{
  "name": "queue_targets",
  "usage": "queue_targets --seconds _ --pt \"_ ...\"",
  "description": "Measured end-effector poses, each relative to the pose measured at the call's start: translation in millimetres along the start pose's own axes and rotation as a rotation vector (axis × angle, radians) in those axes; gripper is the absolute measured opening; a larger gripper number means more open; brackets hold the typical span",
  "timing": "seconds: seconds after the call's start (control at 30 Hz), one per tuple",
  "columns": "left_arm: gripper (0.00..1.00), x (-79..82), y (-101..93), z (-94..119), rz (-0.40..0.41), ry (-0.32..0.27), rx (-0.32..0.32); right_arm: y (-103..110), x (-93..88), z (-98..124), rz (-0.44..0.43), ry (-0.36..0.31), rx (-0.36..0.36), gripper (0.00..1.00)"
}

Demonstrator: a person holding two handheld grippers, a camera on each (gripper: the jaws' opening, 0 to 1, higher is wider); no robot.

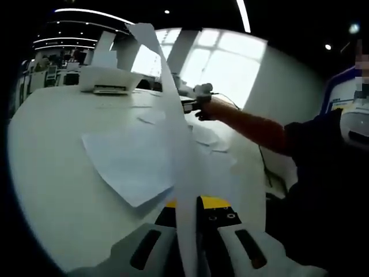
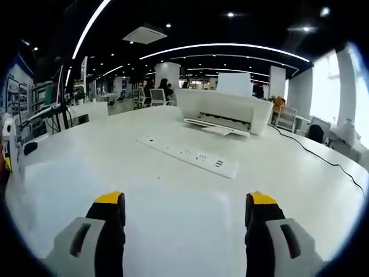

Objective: Organize the stack of printing papers by aligning and flattening the scattered papers on the table

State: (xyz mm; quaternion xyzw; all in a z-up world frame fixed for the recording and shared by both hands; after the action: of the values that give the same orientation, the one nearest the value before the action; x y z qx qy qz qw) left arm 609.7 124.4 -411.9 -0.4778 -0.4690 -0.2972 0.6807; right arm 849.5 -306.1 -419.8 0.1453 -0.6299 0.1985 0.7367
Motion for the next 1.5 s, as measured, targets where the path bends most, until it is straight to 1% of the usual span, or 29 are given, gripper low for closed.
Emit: queue_targets --seconds 0.23,0.57,0.67,0.97,1.23,1.5 --pt "0.06 0.5 0.7 -0.1 0.0 0.0 0.001 -6.0 -1.2 -3.4 -0.011 -0.001 -0.005 0.81" --pt "0.06 -0.8 1.1 1.8 0.003 0.001 0.005 -7.1 -6.5 -6.1 -0.018 0.005 -0.011 0.81" --pt "0.06 -1.2 -3.8 2.4 0.001 -0.003 0.006 -8.4 -6.4 -6.7 -0.017 0.002 -0.014 0.81" --pt "0.06 -4.1 -6.6 1.7 0.007 -0.001 0.006 -8.1 -10.8 -11.0 -0.011 0.018 -0.014 0.8" --pt "0.06 -4.7 -9.9 1.4 0.007 -0.002 0.006 -6.2 -15.7 -12.1 -0.028 0.022 -0.013 0.77" --pt "0.06 -5.3 -13.7 2.4 0.007 -0.004 0.009 -6.5 -20.9 -17.7 -0.057 0.017 -0.017 0.76"
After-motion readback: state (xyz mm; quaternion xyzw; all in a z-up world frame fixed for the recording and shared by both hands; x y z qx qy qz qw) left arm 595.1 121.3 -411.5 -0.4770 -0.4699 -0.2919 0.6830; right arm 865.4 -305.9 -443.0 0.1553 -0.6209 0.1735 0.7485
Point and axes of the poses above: the point that each gripper's makers call its tool centre point, and the gripper's own axes: z roughly backward along the fingers, y roughly to its left, x roughly out of its top, the point moved 7 cm from there along z, roughly backward along the fingers, and after that the axes turned 15 degrees about -y, right-handed, at the moved point
